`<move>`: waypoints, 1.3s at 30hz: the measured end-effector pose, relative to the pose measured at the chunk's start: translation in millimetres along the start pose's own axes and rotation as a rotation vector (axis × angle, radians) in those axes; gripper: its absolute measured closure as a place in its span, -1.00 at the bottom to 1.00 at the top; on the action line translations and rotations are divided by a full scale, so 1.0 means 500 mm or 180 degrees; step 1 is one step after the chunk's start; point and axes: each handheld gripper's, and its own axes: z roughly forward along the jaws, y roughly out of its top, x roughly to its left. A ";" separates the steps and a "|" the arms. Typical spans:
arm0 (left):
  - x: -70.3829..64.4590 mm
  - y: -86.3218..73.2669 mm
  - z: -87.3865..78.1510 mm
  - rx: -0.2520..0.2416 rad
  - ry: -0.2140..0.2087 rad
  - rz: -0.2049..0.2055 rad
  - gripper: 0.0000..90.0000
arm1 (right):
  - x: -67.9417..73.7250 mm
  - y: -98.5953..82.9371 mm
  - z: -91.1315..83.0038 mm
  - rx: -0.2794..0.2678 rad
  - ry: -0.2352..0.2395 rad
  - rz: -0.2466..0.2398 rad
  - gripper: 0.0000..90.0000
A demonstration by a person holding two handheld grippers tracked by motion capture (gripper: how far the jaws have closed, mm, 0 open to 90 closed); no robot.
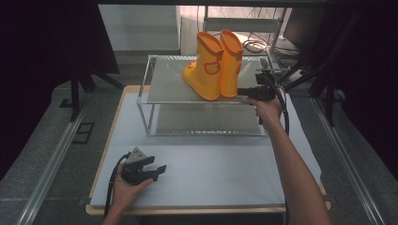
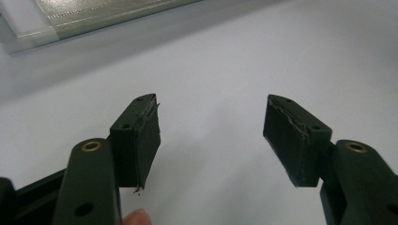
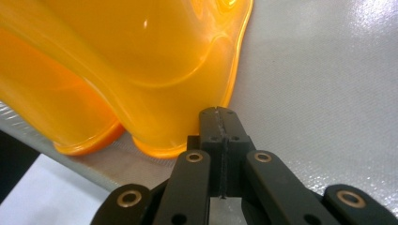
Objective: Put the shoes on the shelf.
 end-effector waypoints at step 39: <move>-0.009 0.005 0.010 0.0028 -0.0044 0.0052 -0.20 | 0.071 -0.021 0.011 -0.0096 0.0147 -0.0278 0.99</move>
